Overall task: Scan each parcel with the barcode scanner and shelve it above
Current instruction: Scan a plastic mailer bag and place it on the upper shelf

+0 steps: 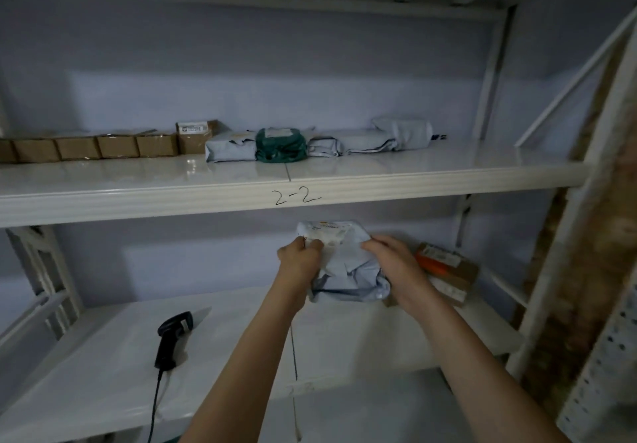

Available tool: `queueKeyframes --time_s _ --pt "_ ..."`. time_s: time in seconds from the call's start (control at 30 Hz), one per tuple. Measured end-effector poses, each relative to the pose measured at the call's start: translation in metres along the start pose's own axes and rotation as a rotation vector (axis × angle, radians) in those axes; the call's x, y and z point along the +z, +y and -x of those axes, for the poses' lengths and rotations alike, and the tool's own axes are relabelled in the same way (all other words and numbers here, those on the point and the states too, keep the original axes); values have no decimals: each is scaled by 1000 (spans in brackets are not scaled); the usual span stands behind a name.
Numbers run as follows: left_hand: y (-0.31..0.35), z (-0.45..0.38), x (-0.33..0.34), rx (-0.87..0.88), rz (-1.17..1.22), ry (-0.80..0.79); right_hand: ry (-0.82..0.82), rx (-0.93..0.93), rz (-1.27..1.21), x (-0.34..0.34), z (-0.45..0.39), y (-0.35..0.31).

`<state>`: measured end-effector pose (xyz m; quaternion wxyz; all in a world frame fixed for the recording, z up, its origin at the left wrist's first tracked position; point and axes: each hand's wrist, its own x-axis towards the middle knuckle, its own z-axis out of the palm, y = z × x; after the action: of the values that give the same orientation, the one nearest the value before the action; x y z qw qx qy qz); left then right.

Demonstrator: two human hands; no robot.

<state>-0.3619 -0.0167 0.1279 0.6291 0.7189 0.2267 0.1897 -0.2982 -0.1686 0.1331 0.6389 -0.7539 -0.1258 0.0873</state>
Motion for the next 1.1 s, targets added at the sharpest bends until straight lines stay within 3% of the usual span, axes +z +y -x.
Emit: queueKeyframes --time_s 0.13,0.3,0.57,0.8,1.1 --pt "31 27 56 -6 83 -69 25 -15 70 -66 7 -1" --pt "72 63 126 61 -115 -163 87 -44 175 -146 17 -21" --pt "134 106 185 402 -350 -121 184 -237 247 -232 30 -78" --pt "177 90 205 607 -323 -5 270 -419 190 -259 9 -107" --pt "182 -2 230 657 -182 -119 385 -484 105 -244 -82 -105"
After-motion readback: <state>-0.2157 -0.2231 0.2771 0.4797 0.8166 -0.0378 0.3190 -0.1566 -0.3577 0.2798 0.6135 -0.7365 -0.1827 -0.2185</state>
